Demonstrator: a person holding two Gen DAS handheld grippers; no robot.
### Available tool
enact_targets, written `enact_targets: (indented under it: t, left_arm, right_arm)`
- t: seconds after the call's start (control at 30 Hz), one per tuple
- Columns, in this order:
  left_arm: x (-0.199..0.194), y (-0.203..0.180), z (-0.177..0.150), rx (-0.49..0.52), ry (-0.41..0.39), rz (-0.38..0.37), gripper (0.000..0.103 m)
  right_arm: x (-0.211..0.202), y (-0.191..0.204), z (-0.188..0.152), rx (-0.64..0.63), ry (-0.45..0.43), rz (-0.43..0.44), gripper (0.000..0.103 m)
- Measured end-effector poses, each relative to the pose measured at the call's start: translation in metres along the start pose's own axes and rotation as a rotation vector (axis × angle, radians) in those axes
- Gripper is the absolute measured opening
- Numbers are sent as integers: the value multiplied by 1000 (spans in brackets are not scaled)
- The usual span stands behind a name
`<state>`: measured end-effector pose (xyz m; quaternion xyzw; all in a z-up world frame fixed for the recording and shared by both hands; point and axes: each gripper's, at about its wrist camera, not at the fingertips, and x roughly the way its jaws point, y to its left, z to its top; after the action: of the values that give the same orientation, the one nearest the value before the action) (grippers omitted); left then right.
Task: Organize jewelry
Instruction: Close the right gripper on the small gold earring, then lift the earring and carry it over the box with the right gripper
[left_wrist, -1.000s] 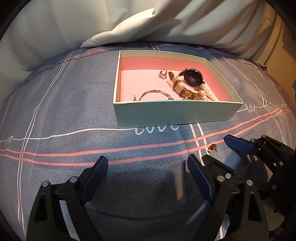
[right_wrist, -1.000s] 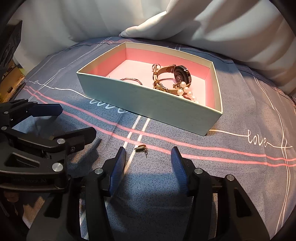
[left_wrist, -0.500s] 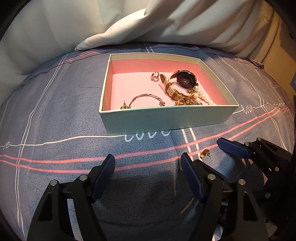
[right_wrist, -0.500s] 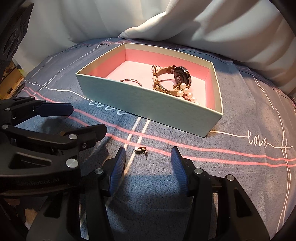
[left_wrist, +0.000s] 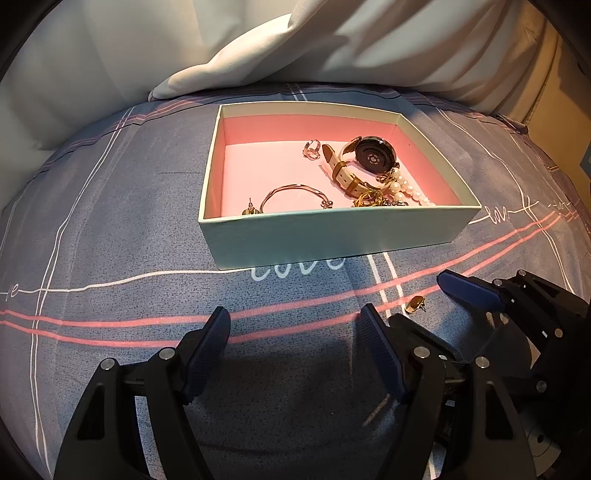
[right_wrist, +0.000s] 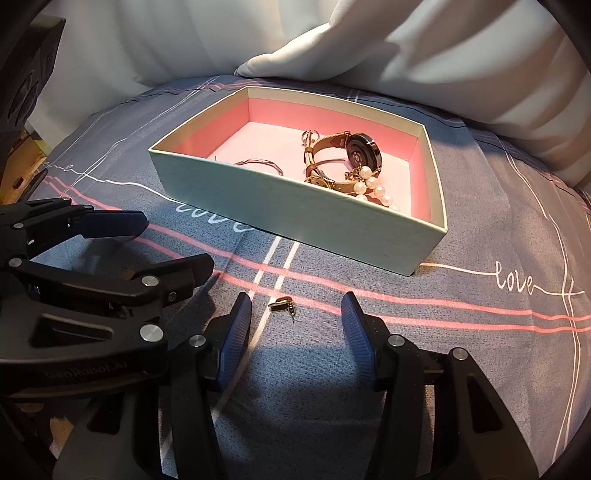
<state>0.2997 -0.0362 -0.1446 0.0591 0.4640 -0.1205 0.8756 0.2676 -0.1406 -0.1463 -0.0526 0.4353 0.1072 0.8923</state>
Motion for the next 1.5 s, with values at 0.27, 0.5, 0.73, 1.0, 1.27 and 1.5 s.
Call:
enact_targets:
  t: [0.27, 0.5, 0.73, 1.0, 1.27, 1.5]
  left_arm:
    - [1, 4, 0, -11, 8, 16, 72]
    - [2, 6, 0, -10, 8, 15, 72]
    - [0, 9, 1, -14, 5, 13, 65]
    - [-4, 9, 4, 2, 2, 20, 19]
    - [-11, -4, 5, 30, -15, 2, 9]
    - [-15, -8, 6, 28, -25, -8, 9]
  right_arm:
    - [2, 0, 4, -6, 4, -2, 52]
    - [2, 1, 4, -12, 7, -2, 51]
    - [4, 10, 9, -41, 13, 12, 19]
    - [-3, 7, 5, -31, 15, 47, 15]
    - [-14, 0, 3, -24, 9, 50, 15]
    - [-30, -2, 7, -23, -24, 41, 15]
